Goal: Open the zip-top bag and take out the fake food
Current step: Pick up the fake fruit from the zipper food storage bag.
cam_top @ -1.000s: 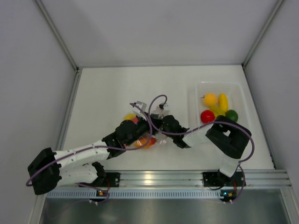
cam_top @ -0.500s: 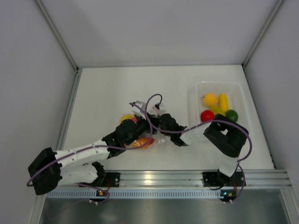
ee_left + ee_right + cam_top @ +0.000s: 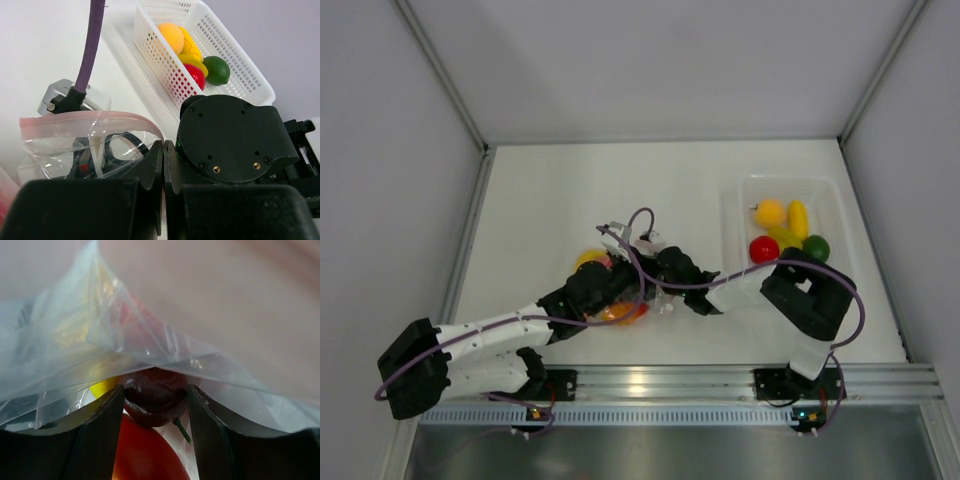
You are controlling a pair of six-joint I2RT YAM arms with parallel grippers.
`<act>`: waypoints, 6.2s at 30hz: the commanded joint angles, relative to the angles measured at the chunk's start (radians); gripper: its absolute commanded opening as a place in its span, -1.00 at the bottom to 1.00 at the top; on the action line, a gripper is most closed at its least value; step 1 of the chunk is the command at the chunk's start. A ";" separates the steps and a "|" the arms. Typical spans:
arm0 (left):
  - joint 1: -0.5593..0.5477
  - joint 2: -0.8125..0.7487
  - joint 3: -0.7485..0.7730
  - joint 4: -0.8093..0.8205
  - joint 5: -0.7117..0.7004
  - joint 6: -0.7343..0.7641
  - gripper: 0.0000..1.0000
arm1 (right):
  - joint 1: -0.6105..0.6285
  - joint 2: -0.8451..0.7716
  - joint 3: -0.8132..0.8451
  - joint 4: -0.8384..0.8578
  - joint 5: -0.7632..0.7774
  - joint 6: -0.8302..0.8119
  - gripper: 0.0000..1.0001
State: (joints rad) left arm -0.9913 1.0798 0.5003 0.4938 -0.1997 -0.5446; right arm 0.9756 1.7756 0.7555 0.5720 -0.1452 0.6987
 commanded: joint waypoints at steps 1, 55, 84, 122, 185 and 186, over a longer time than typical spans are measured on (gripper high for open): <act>-0.041 -0.011 0.017 0.124 0.135 -0.015 -1.00 | 0.058 0.030 0.056 -0.031 -0.057 -0.064 0.08; 0.168 0.129 0.170 -0.092 0.579 0.035 -1.00 | 0.003 -0.239 -0.130 -0.069 -0.095 -0.242 0.07; 0.166 0.143 0.113 -0.092 0.507 0.067 -1.00 | 0.098 -0.059 0.070 -0.360 -0.192 -0.416 0.40; 0.166 0.000 -0.011 0.071 0.431 -0.002 -1.00 | 0.000 -0.301 0.004 -0.360 0.262 -0.110 -0.52; 0.168 -0.100 -0.108 0.054 -0.009 -0.152 -1.00 | -0.144 -0.703 0.159 -0.830 0.262 -0.251 -0.62; 0.168 -0.103 -0.108 0.054 -0.006 -0.152 -1.00 | -0.158 -0.741 0.156 -0.837 0.259 -0.251 -0.62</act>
State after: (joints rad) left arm -0.8257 0.9848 0.3901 0.5224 -0.1993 -0.6834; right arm 0.8593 1.1091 0.8841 -0.2195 0.1177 0.4694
